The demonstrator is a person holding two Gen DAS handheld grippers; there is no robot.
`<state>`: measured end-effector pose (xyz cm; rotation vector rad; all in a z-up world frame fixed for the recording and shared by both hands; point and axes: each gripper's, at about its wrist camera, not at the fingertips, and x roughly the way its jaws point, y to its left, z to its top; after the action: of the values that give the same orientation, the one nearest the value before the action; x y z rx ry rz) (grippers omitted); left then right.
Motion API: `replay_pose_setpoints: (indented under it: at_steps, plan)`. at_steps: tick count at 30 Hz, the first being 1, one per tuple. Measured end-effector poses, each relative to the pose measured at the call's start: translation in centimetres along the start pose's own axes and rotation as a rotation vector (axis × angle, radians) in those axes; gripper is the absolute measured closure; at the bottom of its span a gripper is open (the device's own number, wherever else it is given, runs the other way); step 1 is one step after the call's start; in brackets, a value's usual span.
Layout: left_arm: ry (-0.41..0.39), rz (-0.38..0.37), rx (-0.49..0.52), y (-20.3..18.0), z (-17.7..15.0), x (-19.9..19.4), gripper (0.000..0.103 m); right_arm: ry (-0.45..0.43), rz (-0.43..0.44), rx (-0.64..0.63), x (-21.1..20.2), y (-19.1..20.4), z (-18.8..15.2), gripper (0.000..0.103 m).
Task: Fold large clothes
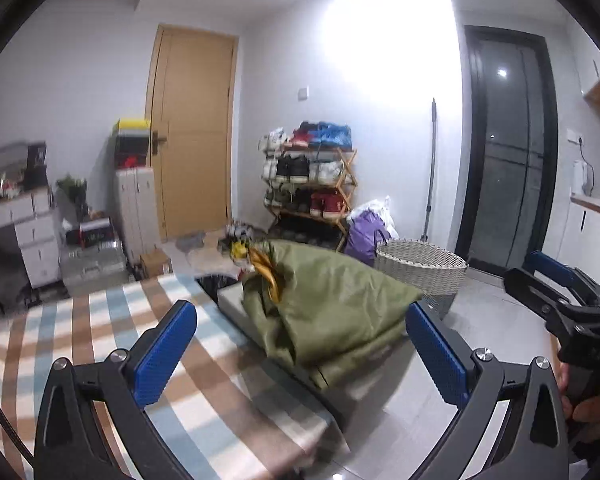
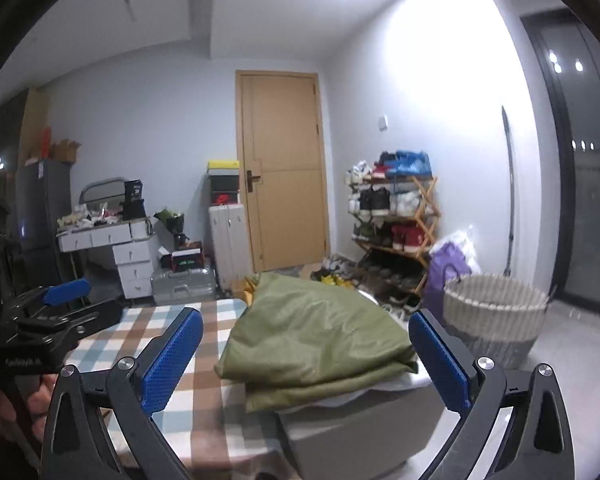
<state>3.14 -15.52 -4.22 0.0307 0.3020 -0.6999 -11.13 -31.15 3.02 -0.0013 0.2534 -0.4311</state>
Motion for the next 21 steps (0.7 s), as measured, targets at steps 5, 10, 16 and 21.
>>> replay_pose_setpoints:
  at_steps: [5,10,16,21]
  plan:
    - [-0.014,0.019,0.029,-1.2,-0.9,-0.1,0.001,-0.043,-0.070,-0.041,-4.0,1.8,-1.3,0.000]
    - [-0.025,0.014,0.073,-2.2,-1.6,-1.2,0.001,-0.021,-0.057,0.011,-5.3,2.5,-3.3,0.000]
    - [-0.018,0.038,0.078,-2.5,-2.3,-1.3,0.001,-0.086,-0.068,0.119,-6.6,1.3,-4.5,0.000]
    - [-0.027,0.040,0.086,-2.9,-2.5,-1.8,0.001,-0.089,-0.083,0.214,-6.7,-0.7,-3.9,0.000]
